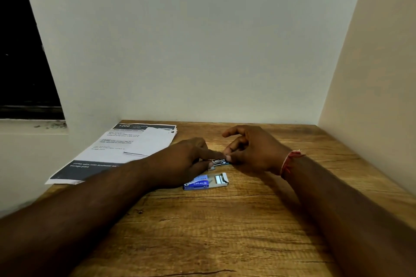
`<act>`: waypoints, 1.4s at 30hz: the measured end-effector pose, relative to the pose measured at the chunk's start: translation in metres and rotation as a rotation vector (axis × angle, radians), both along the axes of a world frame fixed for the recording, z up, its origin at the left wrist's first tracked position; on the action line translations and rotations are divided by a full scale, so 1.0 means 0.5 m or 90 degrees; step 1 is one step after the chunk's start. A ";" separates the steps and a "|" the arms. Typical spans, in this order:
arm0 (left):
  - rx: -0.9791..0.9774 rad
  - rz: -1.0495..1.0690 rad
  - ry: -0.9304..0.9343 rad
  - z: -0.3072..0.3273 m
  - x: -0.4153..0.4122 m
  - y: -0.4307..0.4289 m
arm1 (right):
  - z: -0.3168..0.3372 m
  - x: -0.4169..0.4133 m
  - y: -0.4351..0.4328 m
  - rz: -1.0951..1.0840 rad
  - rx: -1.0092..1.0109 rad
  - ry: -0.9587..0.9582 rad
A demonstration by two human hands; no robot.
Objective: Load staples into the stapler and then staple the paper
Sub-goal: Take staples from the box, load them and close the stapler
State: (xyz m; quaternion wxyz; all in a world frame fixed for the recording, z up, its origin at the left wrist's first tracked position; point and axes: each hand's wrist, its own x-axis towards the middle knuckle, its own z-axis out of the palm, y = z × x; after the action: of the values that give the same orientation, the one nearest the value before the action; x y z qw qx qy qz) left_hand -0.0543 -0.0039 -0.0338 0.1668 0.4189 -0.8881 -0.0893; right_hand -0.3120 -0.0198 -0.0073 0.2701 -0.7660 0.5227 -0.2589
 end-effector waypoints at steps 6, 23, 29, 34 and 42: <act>0.003 0.008 -0.015 0.001 -0.004 0.000 | -0.002 -0.003 -0.004 0.005 -0.002 0.001; -0.027 0.010 0.118 -0.010 0.001 0.007 | -0.002 0.019 0.015 0.064 -0.089 0.005; -0.042 0.026 0.169 -0.011 0.008 0.012 | -0.005 0.023 0.018 0.081 -0.093 0.029; -0.059 0.027 0.208 -0.013 0.014 0.016 | -0.004 0.024 0.020 0.077 -0.091 0.032; -0.005 0.053 0.278 -0.005 0.026 0.020 | 0.001 0.019 0.019 0.061 -0.089 0.045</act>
State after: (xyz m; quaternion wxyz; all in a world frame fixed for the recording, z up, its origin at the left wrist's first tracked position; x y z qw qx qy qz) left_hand -0.0411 0.0059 -0.0362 0.3603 0.4254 -0.8131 -0.1677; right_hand -0.3027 -0.0105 -0.0070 0.2095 -0.8156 0.4756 -0.2544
